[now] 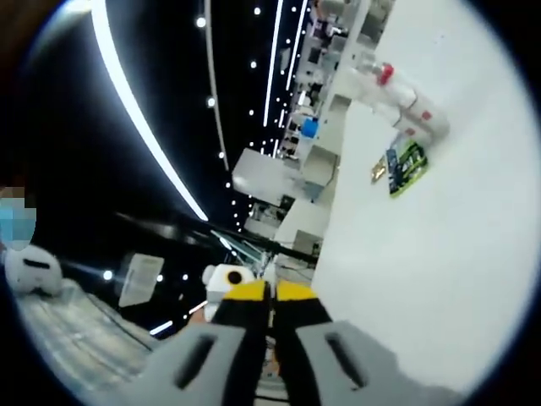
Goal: Arrange the skincare products in the storage area until every visible bottle or jar stands upright without overlapping.
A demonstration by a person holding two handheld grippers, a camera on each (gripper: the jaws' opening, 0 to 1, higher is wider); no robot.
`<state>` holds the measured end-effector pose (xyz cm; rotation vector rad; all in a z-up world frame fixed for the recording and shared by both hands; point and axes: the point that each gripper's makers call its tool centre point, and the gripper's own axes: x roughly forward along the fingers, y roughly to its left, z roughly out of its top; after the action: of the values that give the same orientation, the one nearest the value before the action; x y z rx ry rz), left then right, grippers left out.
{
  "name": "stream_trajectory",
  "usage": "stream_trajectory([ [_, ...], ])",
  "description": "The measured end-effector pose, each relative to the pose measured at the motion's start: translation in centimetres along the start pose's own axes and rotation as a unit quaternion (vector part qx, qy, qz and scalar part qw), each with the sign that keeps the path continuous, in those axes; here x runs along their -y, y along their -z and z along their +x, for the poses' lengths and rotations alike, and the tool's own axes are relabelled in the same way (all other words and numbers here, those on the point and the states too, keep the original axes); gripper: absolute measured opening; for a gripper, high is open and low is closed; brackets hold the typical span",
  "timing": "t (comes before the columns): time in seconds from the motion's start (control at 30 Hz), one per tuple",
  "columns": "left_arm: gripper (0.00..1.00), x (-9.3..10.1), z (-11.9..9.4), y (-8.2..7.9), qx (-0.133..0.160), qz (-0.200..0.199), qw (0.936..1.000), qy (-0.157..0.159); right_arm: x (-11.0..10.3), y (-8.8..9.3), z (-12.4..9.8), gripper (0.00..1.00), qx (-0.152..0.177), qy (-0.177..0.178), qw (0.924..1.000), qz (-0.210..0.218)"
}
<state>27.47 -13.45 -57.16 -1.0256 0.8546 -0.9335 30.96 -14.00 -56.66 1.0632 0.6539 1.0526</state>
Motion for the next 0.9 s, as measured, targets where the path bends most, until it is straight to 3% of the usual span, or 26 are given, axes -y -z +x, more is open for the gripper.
stream_trajectory([
  [0.17,0.0,0.0,-0.4,-0.5,0.016,-0.005,0.9998,0.008,-0.2,-0.3,0.5,0.05,0.015,-0.008,0.9998,0.011],
  [0.3,0.0,-0.2,-1.1,-1.8,0.051,-0.019,0.9985,0.011,-0.5,1.1,1.2,0.06,-0.011,-0.011,0.9998,0.007],
  [0.37,0.0,-0.6,-1.4,-1.7,0.044,-0.018,0.9989,0.004,-0.8,1.6,1.5,0.02,-0.018,-0.016,0.9997,-0.006],
  [0.73,0.03,-1.4,-3.6,-1.4,0.067,-0.044,0.9968,-0.005,-0.9,3.4,3.1,0.0,-0.073,-0.019,0.9972,0.005],
  [0.9,0.03,-1.5,-4.1,-1.5,0.063,-0.031,0.9975,-0.007,-1.0,4.0,3.4,0.0,-0.081,-0.022,0.9964,0.011],
])
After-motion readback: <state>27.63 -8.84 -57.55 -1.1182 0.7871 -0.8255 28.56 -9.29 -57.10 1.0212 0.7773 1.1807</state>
